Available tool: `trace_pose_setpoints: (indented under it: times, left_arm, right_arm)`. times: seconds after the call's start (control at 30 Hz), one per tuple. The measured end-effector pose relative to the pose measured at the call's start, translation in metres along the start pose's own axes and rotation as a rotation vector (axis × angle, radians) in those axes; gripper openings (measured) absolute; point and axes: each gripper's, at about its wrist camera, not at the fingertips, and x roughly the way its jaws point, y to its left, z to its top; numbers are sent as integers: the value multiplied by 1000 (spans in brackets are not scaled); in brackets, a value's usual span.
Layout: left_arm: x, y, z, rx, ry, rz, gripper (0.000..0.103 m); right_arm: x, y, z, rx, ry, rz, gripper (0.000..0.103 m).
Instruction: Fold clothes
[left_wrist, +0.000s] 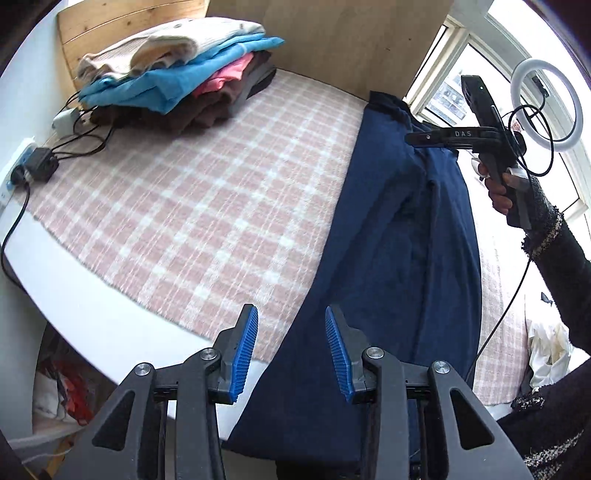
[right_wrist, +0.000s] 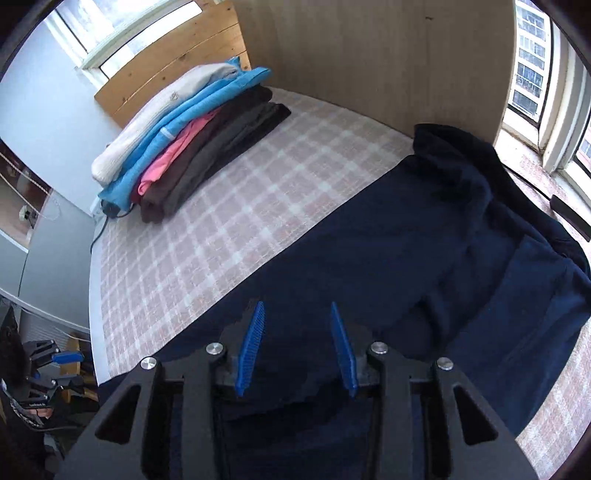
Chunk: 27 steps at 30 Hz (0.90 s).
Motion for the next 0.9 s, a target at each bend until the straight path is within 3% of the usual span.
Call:
trace_pose_setpoints:
  times: [0.07, 0.13, 0.2, 0.23, 0.33, 0.5, 0.63, 0.73, 0.87, 0.9]
  left_arm:
    - [-12, 16, -28, -49, 0, 14, 36]
    - [-22, 26, -55, -84, 0, 28, 36]
    - [-28, 29, -79, -120, -2, 21, 36]
    - [-26, 24, -88, -130, 0, -22, 36]
    - [-12, -13, -106, -48, 11, -100, 36]
    - [14, -79, -91, 138, -10, -121, 36]
    - [35, -108, -78, 283, -4, -63, 36]
    - [50, -113, -74, 320, 28, -18, 35]
    - [50, -109, -69, 301, 38, -42, 11]
    - [49, -107, -68, 293, 38, -49, 10]
  right_arm:
    - [12, 7, -13, -21, 56, -81, 37]
    - [4, 0, -23, 17, 56, -152, 37]
    - [-16, -5, -31, 80, 21, -109, 37]
    - [-24, -4, -35, 101, 11, -79, 37]
    - [-34, 1, -42, 117, 13, -102, 37]
    - [-21, -9, -54, 213, 53, -77, 37]
    - [-15, -14, -58, 233, 46, -56, 37]
    - [-14, -14, -59, 244, 43, -46, 37]
    - [-9, -9, -58, 249, 52, -19, 37]
    - [-7, -7, -58, 249, 58, -16, 37]
